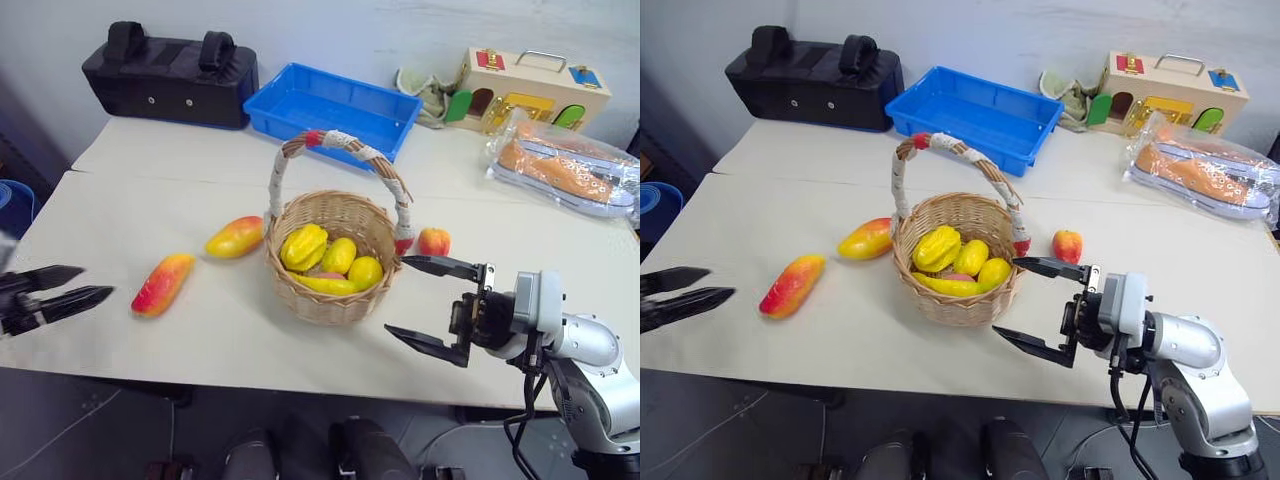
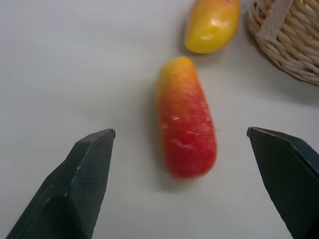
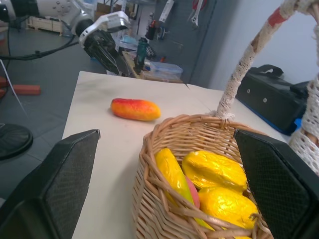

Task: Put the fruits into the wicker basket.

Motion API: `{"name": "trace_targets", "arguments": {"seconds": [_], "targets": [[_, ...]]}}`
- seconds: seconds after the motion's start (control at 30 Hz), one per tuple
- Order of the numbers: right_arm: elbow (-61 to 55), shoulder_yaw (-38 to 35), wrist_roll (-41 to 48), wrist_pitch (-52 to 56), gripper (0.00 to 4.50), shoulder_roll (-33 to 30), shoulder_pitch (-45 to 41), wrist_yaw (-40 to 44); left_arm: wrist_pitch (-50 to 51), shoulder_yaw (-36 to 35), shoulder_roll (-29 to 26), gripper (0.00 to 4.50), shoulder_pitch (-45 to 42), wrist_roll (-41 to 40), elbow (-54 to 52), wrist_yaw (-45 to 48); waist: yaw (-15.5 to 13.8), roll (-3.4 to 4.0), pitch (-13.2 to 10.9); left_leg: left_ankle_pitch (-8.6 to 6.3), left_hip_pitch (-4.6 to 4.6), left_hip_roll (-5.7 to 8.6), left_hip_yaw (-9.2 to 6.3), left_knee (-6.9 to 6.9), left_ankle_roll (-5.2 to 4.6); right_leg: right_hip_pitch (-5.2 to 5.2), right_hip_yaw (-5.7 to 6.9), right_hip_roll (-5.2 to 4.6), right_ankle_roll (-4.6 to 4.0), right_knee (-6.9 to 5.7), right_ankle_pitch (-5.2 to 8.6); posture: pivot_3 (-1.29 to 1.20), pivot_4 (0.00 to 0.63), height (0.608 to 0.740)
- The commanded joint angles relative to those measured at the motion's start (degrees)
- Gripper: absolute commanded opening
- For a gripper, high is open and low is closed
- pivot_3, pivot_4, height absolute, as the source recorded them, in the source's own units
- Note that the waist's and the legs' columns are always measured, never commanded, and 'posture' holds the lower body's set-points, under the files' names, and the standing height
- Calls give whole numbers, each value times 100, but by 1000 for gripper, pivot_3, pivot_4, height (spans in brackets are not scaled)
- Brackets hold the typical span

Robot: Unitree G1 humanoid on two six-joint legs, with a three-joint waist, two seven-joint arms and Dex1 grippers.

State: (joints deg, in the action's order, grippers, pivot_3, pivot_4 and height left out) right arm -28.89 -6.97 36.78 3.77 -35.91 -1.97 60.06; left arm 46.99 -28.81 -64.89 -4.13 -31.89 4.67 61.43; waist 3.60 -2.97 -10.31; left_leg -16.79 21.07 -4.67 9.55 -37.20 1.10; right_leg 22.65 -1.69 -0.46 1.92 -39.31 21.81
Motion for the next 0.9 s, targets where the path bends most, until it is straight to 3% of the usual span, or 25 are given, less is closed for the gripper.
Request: {"name": "trace_targets", "arguments": {"seconds": [0.03, 0.1, 0.2, 0.37, 0.43, 0.57, 0.7, 0.9], "targets": [[-68, -40, -19, -88, 4500, 26, -69, -44, 492, 934, -116, 4465, -632, 249, -134, -320, 10, 2, -1, 0, 0, 0, 0, 0, 1, 3, 0, 1, 0, -4, 0, 0, 150, 740], [-89, -24, -59, -100, 4500, 53, -62, -82, 615, 1474, -42, 4465, -923, 512, -75, -560, 2, 4, -2, 3, 1, 0, -3, -1, 6, 10, 0, 3, 0, -9, 0, 0, 150, 740], [-216, 24, -111, -55, 4500, 97, -42, -201, 525, 1753, 167, 3914, -1073, 672, 108, -751, 31, 6, -3, 4, 1, -1, 0, 0, 7, 11, -4, 4, 1, -12, 0, 0, 150, 740], [-327, 57, -151, 1, 4500, 93, -7, -342, 607, 1944, 358, 2387, -1047, 644, -12, -703, -5, 7, -3, 5, 3, -2, -2, -6, 8, 14, -3, 3, 1, -17, 0, 0, 150, 740], [-297, 33, -172, 0, 4500, 67, 37, -367, 284, 1794, 274, 2057, -951, 633, -9, -488, -18, 7, -3, 5, 3, -2, -2, -9, 8, 13, -3, 3, 1, -18, 0, 0, 150, 740], [-271, -120, -228, -39, 4500, 67, 206, -501, -379, 990, 155, 2006, -982, 284, 101, 132, -32, 6, -3, 5, 5, -2, -3, -11, 8, 13, -2, 3, 1, -17, 0, 0, 150, 740], [-208, -480, -374, -275, 4500, 128, 608, -671, -428, 602, 215, 2006, -1114, -525, -615, 947, -43, 8, -3, 5, 8, -2, -3, -9, 8, 13, 0, 1, 1, -13, 0, 0, 150, 740], [72, -856, -655, -634, 4500, 269, 932, -960, -52, 1689, 560, 2006, -2345, -714, -1302, 808, -129, 12, -2, 7, 1, 5, -12, -20, 3, -10, -10, 6, 2, -7, 1, 0, 150, 740]]}}
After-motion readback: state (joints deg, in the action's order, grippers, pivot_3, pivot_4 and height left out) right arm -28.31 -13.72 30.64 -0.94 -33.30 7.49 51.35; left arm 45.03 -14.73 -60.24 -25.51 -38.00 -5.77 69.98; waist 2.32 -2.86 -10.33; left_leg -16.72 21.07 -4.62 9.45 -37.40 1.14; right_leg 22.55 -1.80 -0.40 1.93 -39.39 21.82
